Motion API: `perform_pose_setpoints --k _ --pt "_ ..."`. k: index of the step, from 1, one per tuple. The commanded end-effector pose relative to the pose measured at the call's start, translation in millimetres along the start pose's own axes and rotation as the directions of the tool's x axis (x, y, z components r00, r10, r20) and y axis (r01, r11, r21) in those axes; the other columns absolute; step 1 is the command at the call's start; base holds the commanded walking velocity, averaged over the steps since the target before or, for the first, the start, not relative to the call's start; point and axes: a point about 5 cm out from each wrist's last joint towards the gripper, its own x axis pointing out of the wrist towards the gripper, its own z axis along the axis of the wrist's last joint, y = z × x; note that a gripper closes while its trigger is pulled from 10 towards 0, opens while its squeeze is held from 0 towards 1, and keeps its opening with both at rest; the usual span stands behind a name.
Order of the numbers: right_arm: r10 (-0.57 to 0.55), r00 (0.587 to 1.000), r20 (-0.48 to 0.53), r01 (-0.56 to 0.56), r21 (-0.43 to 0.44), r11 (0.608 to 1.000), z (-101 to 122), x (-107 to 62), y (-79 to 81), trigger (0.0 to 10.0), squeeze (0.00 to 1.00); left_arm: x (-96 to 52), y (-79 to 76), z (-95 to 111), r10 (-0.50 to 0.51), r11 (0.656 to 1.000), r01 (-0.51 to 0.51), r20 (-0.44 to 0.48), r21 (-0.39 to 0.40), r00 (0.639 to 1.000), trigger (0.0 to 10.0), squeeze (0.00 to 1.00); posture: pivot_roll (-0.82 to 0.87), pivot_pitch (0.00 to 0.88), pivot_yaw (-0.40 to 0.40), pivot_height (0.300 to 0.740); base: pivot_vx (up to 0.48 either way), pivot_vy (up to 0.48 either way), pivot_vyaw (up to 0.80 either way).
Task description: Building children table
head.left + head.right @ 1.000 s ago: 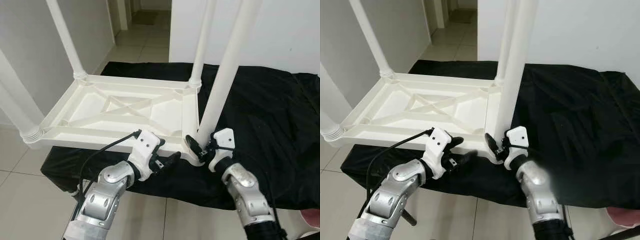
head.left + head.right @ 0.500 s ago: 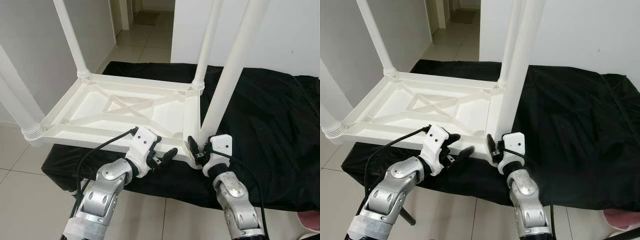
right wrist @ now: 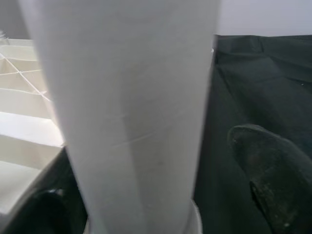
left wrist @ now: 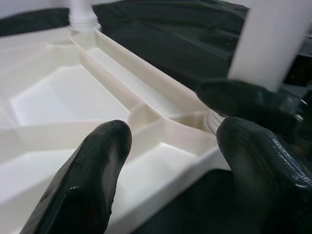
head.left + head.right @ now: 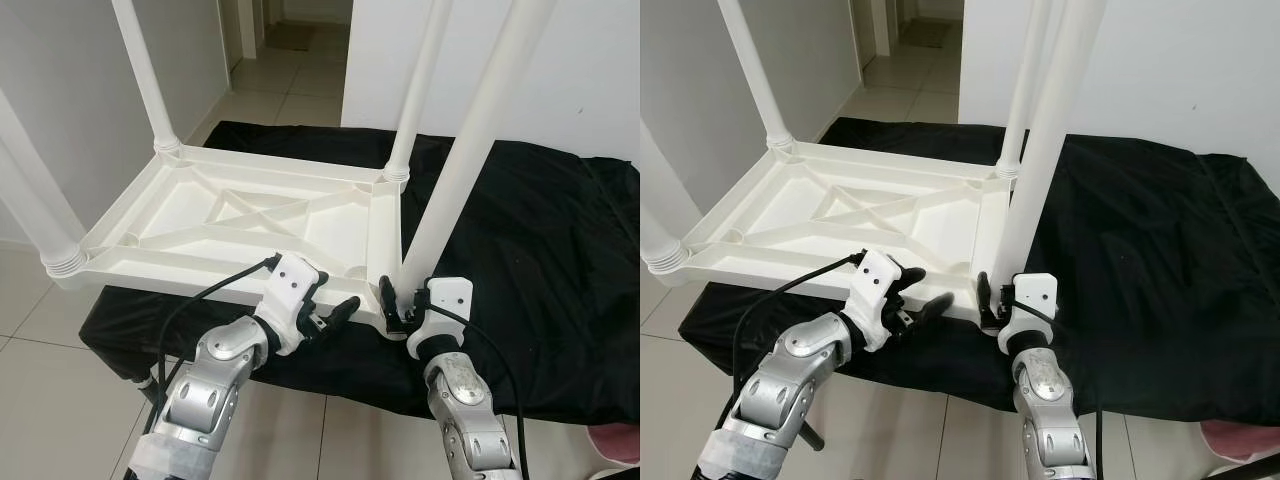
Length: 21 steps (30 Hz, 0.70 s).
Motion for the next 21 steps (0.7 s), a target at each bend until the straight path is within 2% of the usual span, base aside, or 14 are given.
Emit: perform_pose_setpoints --k 1,4,5,6,7,12,15,18,21 --pt "0.005 1.0 0.014 -0.005 -0.011 1.0 4 1.8 -2.8 10.0 1.0 0.8 5.0 2 0.063 0.998 -0.063 0.01 0.01 0.998 10.0 0.0 -0.02 0.001 -0.004 0.74 0.0 0.0 0.0" --pt "0.05 0.999 0.02 -0.05 -0.004 0.999 7 4.3 -2.1 10.0 1.0 0.6 3.6 1 0.053 0.999 -0.053 0.003 0.013 0.999 10.0 0.0 -0.03 0.013 0.004 0.74 0.0 0.0 0.0" --pt "0.084 0.996 0.031 -0.084 -0.001 0.996 8 5.1 -0.9 10.0 0.2 0.5 3.0 0 0.05 0.999 -0.05 0.0 0.011 0.999 10.0 0.0 -0.03 0.021 0.007 0.74 0.0 0.0 0.0" --pt "0.084 0.996 0.031 -0.084 -0.001 0.996 8 5.1 -0.9 10.0 0.2 0.5 3.0 0 0.05 0.999 -0.05 0.0 0.011 0.999 10.0 0.0 -0.03 0.021 0.007 0.74 0.0 0.0 0.0" --pt "0.11 0.993 0.041 -0.11 -0.004 0.994 10 5.3 -0.5 10.0 0.0 0.4 2.5 -1 0.048 0.999 -0.048 -0.001 0.01 0.999 10.0 0.0 -0.03 0.021 0.007 0.74 0.0 0.0 0.0" --pt "0.21 0.977 0.047 -0.209 -0.028 0.978 13 8.3 -11.5 10.0 0.0 1.6 -2.7 2 0.032 0.999 -0.032 0.006 0.003 0.999 10.0 0.0 -0.03 0.025 0.013 0.74 0.0 0.0 0.0" --pt "0.223 0.974 0.044 -0.221 -0.041 0.974 12 9.6 -14.2 10.0 0.0 1.3 -2.6 1 0.031 1.0 -0.031 0.003 0.004 1.0 10.0 0.0 -0.03 0.025 0.013 0.74 0.0 0.0 0.0" --pt "0.37 0.928 0.035 -0.365 -0.107 0.925 15 16.3 -19.8 10.0 0.0 2.1 -4.0 1 0.021 1.0 -0.021 0.006 -0.006 1.0 10.0 0.0 -0.03 0.039 0.024 0.74 0.0 0.0 0.0" --pt "0.416 0.909 0.026 -0.411 -0.111 0.905 15 18.0 -18.9 10.0 0.0 2.0 -3.3 1 0.02 1.0 -0.02 0.003 -0.005 1.0 10.0 0.0 -0.04 0.038 0.027 0.74 0.0 0.0 0.0"
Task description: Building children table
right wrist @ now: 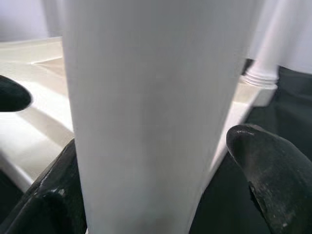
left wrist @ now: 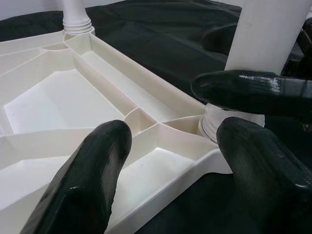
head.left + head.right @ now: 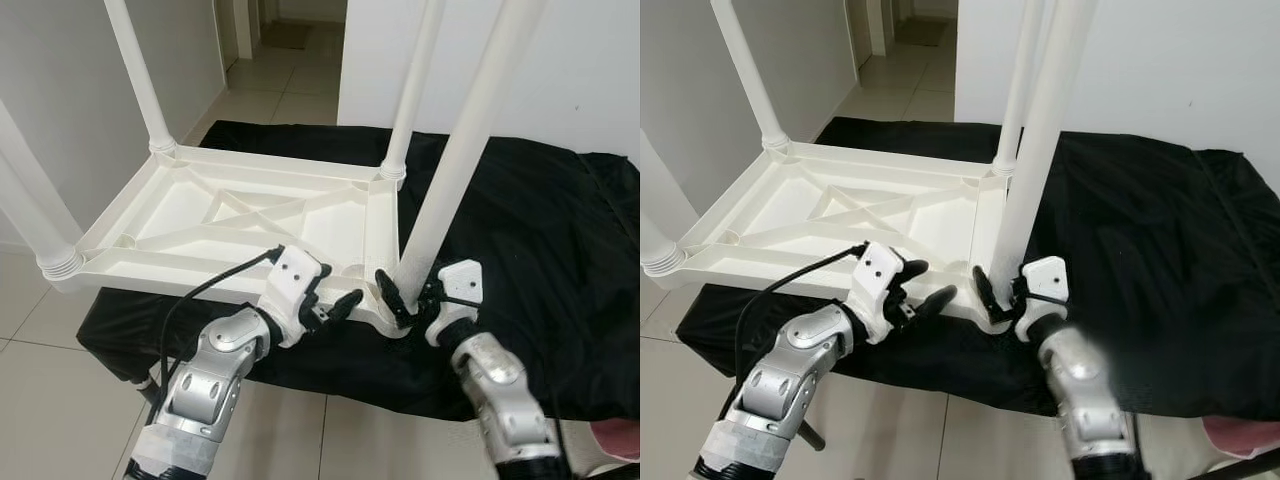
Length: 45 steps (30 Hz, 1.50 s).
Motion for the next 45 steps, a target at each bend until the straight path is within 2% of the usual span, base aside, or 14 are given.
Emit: perform_pose_setpoints --k 1,4,5,7,8,9,10,12,13,18,19,20,32,45 --pt "0.046 0.999 -0.003 -0.046 0.008 0.999 -3 1.0 1.8 10.0 0.0 0.6 1.1 -2 0.037 0.999 -0.037 -0.007 -0.003 0.999 10.0 0.0 -0.04 0.035 0.022 0.74 0.0 0.0 0.0" --pt "0.067 0.998 -0.007 -0.067 0.007 0.998 -3 1.5 1.8 10.0 0.0 1.4 1.2 -1 0.039 0.999 -0.039 -0.006 -0.002 0.999 10.0 0.0 -0.04 0.035 0.022 0.74 0.0 0.0 0.0" --pt "0.145 0.989 -0.031 -0.145 -0.011 0.989 -7 3.5 3.5 6.9 0.0 2.8 1.3 2 0.044 0.999 -0.044 0.005 -0.006 0.999 10.0 0.0 -0.03 0.036 0.027 0.74 0.0 0.0 0.0" --pt "0.169 0.985 -0.039 -0.17 -0.017 0.985 -8 3.9 4.0 6.9 0.0 3.0 1.0 4 0.044 0.999 -0.044 0.009 -0.008 0.999 10.0 0.0 -0.03 0.036 0.027 0.74 0.0 0.0 0.0" --pt "0.203 0.979 -0.033 -0.203 -0.009 0.979 -8 4.6 4.8 4.7 0.0 2.7 -0.3 4 0.039 0.999 -0.038 0.01 -0.008 0.999 10.0 0.0 -0.03 0.034 0.026 0.74 0.0 0.0 0.0" --pt "0.203 0.979 -0.033 -0.203 -0.009 0.979 -8 4.6 4.8 4.7 0.0 2.7 -0.3 4 0.039 0.999 -0.038 0.01 -0.008 0.999 10.0 0.0 -0.03 0.034 0.026 0.74 0.0 0.0 0.0" --pt "0.215 0.976 -0.034 -0.215 -0.007 0.976 -9 4.7 4.6 1.8 0.0 2.0 -1.0 2 0.036 0.999 -0.036 0.006 -0.006 0.999 10.0 0.0 -0.03 0.033 0.024 0.74 0.0 0.0 0.0" --pt "0.215 0.976 -0.034 -0.215 -0.007 0.976 -9 4.7 4.6 1.8 0.0 2.0 -1.0 2 0.036 0.999 -0.036 0.006 -0.006 0.999 10.0 0.0 -0.03 0.033 0.024 0.74 0.0 0.0 0.0" --pt "0.237 0.971 -0.043 -0.237 -0.009 0.971 -12 4.3 3.6 0.0 0.0 0.6 -1.2 1 0.034 0.999 -0.034 0.0 -0.005 0.999 10.0 0.0 -0.03 0.033 0.023 0.74 0.0 0.0 0.0" --pt "0.244 0.968 -0.057 -0.245 -0.01 0.969 -16 2.7 1.5 0.0 0.0 -0.2 0.0 0 0.037 0.999 -0.037 -0.004 -0.004 0.999 10.0 0.0 -0.03 0.028 0.017 0.74 0.0 0.0 0.0" --pt "0.227 0.971 -0.067 -0.228 -0.008 0.974 -18 1.0 0.1 8.5 0.0 -0.4 0.4 -1 0.038 0.999 -0.038 -0.005 -0.004 0.999 10.0 0.0 -0.03 0.027 0.016 0.74 0.0 0.0 0.0" --pt "0.216 0.973 -0.075 -0.217 0.0 0.976 -19 0.0 -0.8 10.0 0.0 -0.3 1.0 -1 0.04 0.999 -0.04 -0.005 -0.004 0.999 10.0 0.0 -0.03 0.024 0.017 0.74 0.0 0.0 0.0" --pt "-0.134 0.99 -0.052 0.139 0.123 0.983 -15 -2.9 -0.8 10.0 0.0 1.1 -4.2 -4 0.029 1.0 -0.029 -0.013 -0.002 0.999 10.0 0.0 -0.04 0.017 0.017 0.74 0.0 0.0 0.0" --pt "-0.478 0.862 -0.17 0.496 0.087 0.864 -16 -5.5 33.5 10.0 0.0 2.7 -4.9 -3 0.021 1.0 -0.022 -0.013 -0.009 1.0 10.0 0.0 -0.05 0.039 0.018 0.74 0.0 0.0 0.0"
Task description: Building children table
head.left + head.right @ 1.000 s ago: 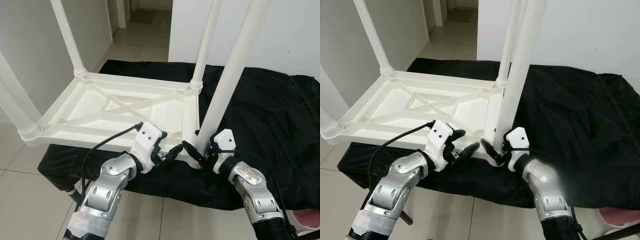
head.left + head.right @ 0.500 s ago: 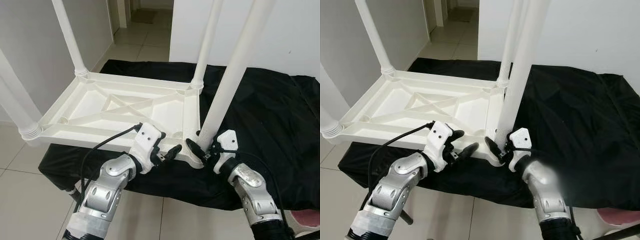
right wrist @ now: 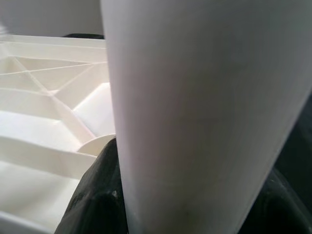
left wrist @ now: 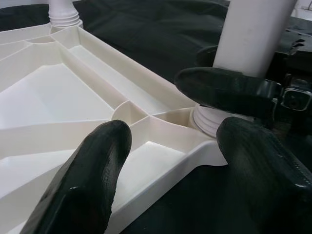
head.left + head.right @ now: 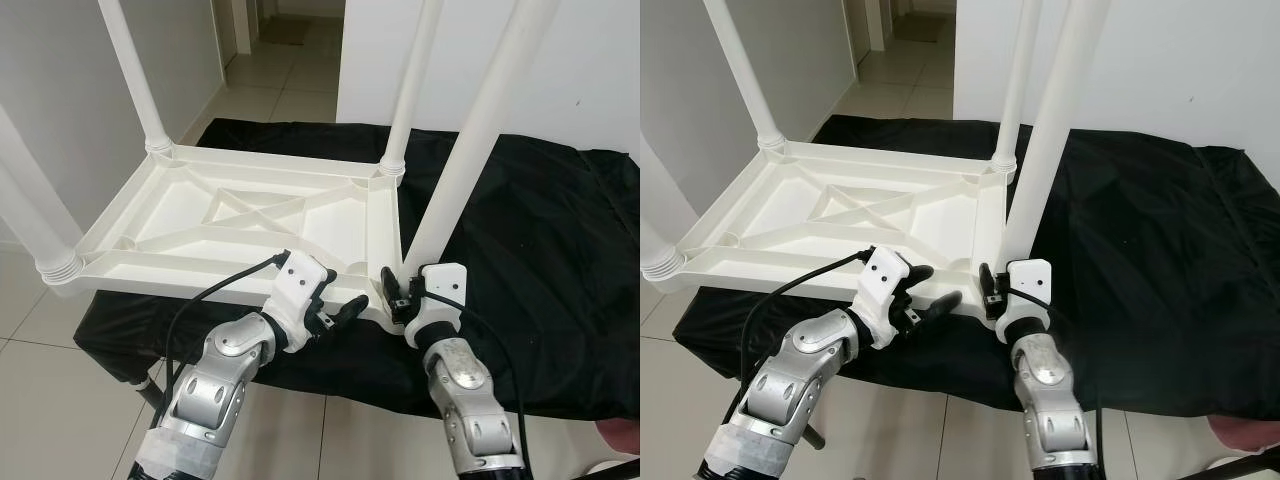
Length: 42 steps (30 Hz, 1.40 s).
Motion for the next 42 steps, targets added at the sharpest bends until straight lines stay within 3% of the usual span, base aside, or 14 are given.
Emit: perform_pose_setpoints --k 1,5,6,7,8,13,19,20,26,32,33,37,42 --pt "-0.099 0.993 -0.067 0.099 -0.014 0.995 -12 -4.9 -6.4 10.0 0.0 0.1 2.1 -1 0.044 0.999 -0.044 -0.008 0.001 0.999 10.0 0.0 -0.05 0.039 0.018 0.74 0.0 0.0 0.0" --pt "-0.113 0.99 -0.079 0.115 0.013 0.993 -16 -8.6 7.9 10.0 0.0 2.2 2.3 1 0.047 0.999 -0.047 0.001 0.0 0.999 10.0 0.0 -0.05 0.03 0.022 0.74 0.0 0.0 0.0" --pt "-0.105 0.993 -0.047 0.106 0.014 0.994 -11 -7.0 7.4 10.0 0.11 3.0 2.4 2 0.047 0.999 -0.047 0.003 0.001 0.999 10.0 0.0 -0.05 0.03 0.022 0.74 0.0 0.0 0.0" --pt "-0.103 0.994 -0.027 0.103 0.013 0.995 -7 -6.0 6.8 10.0 0.11 3.4 2.4 3 0.046 0.999 -0.046 0.005 0.001 0.999 10.0 0.0 -0.04 0.037 0.034 0.74 0.0 0.0 0.0" --pt "-0.086 0.996 0.001 0.086 0.021 0.996 -3 -5.1 5.9 10.0 1.0 4.0 2.7 3 0.046 0.999 -0.046 0.006 0.002 0.999 10.0 0.0 -0.04 0.035 0.033 0.74 0.0 0.0 0.0" --pt "-0.066 0.998 0.012 0.066 0.018 0.998 -1 -6.1 4.4 10.0 1.0 3.4 1.4 3 0.039 0.999 -0.039 0.002 0.006 0.999 10.0 0.0 -0.03 0.039 0.034 0.74 0.0 0.0 0.0" --pt "0.045 0.998 0.032 -0.044 -0.035 0.998 3 -6.7 -6.4 10.0 1.0 -0.7 -6.4 -2 0.011 1.0 -0.011 -0.014 0.0 1.0 10.0 0.0 -0.04 0.045 0.031 0.74 0.0 0.0 0.0" --pt "0.07 0.997 0.034 -0.069 -0.037 0.997 3 -6.5 -9.1 10.0 0.0 -1.3 -6.8 -3 0.008 1.0 -0.008 -0.014 -0.003 1.0 10.0 0.0 -0.04 0.043 0.03 0.74 0.0 0.0 0.0" --pt "0.216 0.976 0.04 -0.214 -0.055 0.975 4 -3.6 -19.9 10.0 0.0 -4.6 -9.1 -5 -0.014 1.0 0.014 -0.023 0.002 1.0 10.0 0.0 -0.04 0.041 0.028 0.74 0.0 0.0 0.0" --pt "0.391 0.92 -0.022 -0.39 -0.147 0.909 -1 8.1 -37.8 10.0 0.0 -8.2 -14.4 -4 -0.081 0.997 0.081 -0.024 0.009 0.996 10.0 0.0 -0.04 0.031 0.028 0.74 0.0 0.0 0.0" --pt "0.391 0.92 -0.022 -0.39 -0.147 0.909 -1 8.1 -37.8 10.0 0.0 -8.2 -14.4 -4 -0.081 0.997 0.081 -0.024 0.009 0.996 10.0 0.0 -0.04 0.031 0.028 0.74 0.0 0.0 0.0" --pt "0.514 0.856 -0.066 -0.517 -0.175 0.838 -4 15.8 -36.5 10.0 0.0 -9.5 -17.3 -3 -0.113 0.993 0.114 -0.026 0.016 0.993 10.0 0.0 -0.04 0.029 0.034 0.74 0.0 0.0 0.0" --pt "0.575 0.814 -0.082 -0.58 -0.175 0.796 -5 20.6 -33.9 9.5 0.0 -8.9 -18.4 -1 -0.127 0.992 0.127 -0.026 0.02 0.992 10.0 0.0 -0.04 0.028 0.036 0.74 0.0 0.0 0.0"
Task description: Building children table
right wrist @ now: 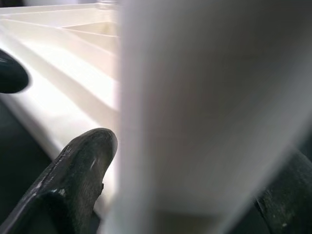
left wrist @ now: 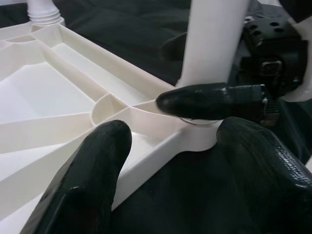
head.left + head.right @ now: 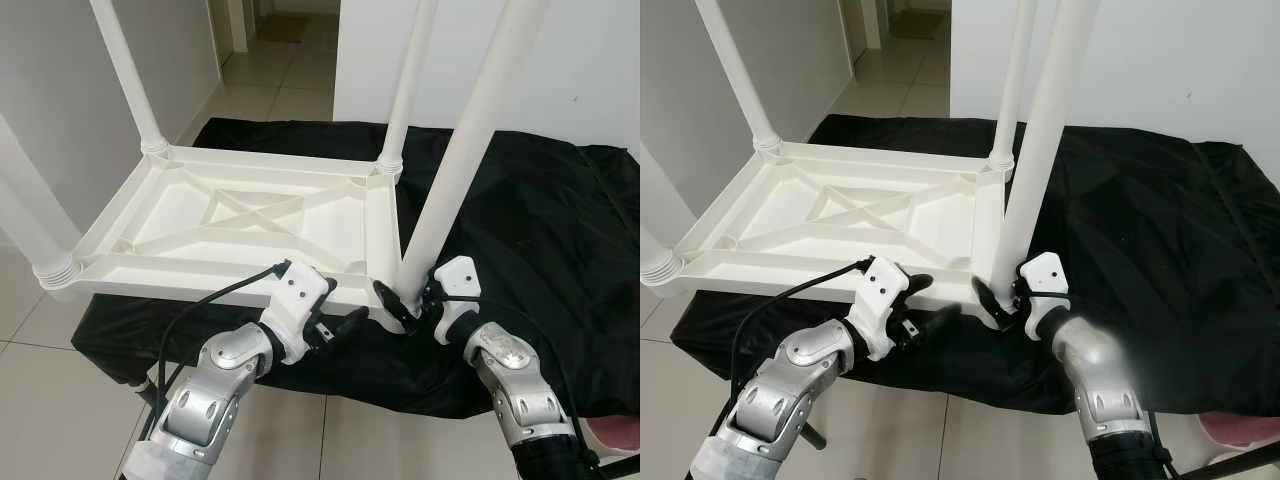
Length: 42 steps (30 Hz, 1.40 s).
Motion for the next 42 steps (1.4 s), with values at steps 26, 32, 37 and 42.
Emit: perform_pose_setpoints --k 26,32,37,42 --pt "-0.025 0.999 -0.033 0.027 0.076 0.997 -14 9.5 2.4 10.0 0.0 0.1 -5.9 1 -0.079 0.997 0.079 -0.006 0.002 0.997 10.0 0.0 -0.03 0.026 0.022 0.74 0.0 0.0 0.0" --pt "-0.131 0.99 -0.05 0.136 0.093 0.986 -12 13.1 11.3 10.0 0.0 -0.7 -5.9 1 -0.072 0.997 0.072 -0.007 0.002 0.997 10.0 0.0 -0.02 0.031 0.01 0.74 0.0 0.0 0.0" --pt "-0.241 0.967 -0.08 0.249 0.13 0.96 -9 14.6 21.4 10.0 0.0 -1.7 -7.0 1 -0.068 0.998 0.068 -0.006 -0.001 0.998 10.0 0.0 -0.03 0.034 0.004 0.74 0.0 0.0 0.0" --pt "-0.39 0.914 -0.11 0.403 0.146 0.904 -8 16.0 33.0 10.0 0.0 -2.2 -8.4 0 -0.069 0.998 0.069 -0.007 -0.005 0.998 10.0 0.0 -0.03 0.036 0.0 0.74 0.0 0.0 0.0"
